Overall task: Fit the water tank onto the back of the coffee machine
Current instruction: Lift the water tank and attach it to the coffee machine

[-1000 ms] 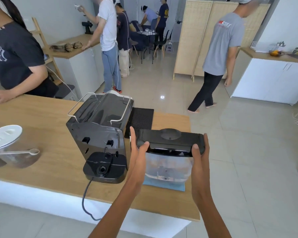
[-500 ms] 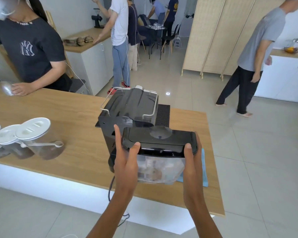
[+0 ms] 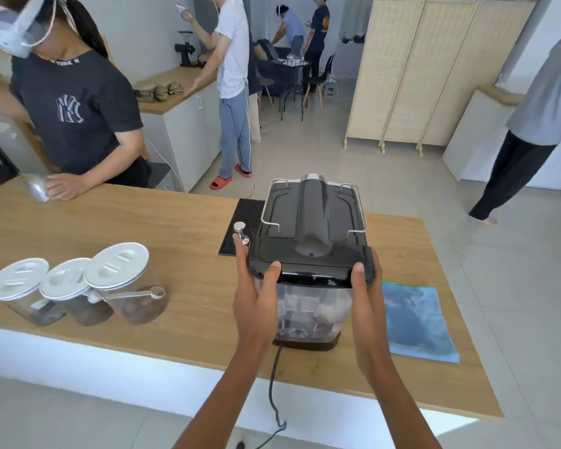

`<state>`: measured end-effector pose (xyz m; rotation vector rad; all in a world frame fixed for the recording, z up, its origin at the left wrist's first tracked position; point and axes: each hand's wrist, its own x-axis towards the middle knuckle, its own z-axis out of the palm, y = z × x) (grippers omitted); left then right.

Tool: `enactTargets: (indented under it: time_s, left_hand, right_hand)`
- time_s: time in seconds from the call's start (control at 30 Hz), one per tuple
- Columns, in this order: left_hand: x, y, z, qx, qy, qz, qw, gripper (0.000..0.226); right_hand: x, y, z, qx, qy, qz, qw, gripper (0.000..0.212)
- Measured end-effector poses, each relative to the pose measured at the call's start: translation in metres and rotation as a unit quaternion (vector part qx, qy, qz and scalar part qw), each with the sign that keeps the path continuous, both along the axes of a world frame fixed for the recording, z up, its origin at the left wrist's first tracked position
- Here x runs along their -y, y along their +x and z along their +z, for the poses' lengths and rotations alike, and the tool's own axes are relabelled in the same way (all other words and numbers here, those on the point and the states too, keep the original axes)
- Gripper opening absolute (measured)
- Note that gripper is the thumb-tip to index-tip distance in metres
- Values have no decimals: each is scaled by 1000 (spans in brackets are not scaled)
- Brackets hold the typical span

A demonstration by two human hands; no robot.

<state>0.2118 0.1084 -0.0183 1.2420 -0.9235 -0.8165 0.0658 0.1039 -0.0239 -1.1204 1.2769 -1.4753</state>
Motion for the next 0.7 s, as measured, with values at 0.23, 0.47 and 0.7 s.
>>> enactTargets:
  time_s: [0.23, 0.47, 0.7]
  left_hand:
    - [16, 6, -6, -11, 2, -35, 999, 82]
    - [24, 5, -10, -18, 5, -60, 998, 84]
    - [29, 7, -2, -4, 6, -51, 999, 76]
  right_hand:
    - [11, 7, 9, -18, 37, -40, 998, 68]
    - [15, 6, 9, -24, 41, -54, 997, 75]
    - [18, 8, 3, -32, 51, -43, 997, 69]
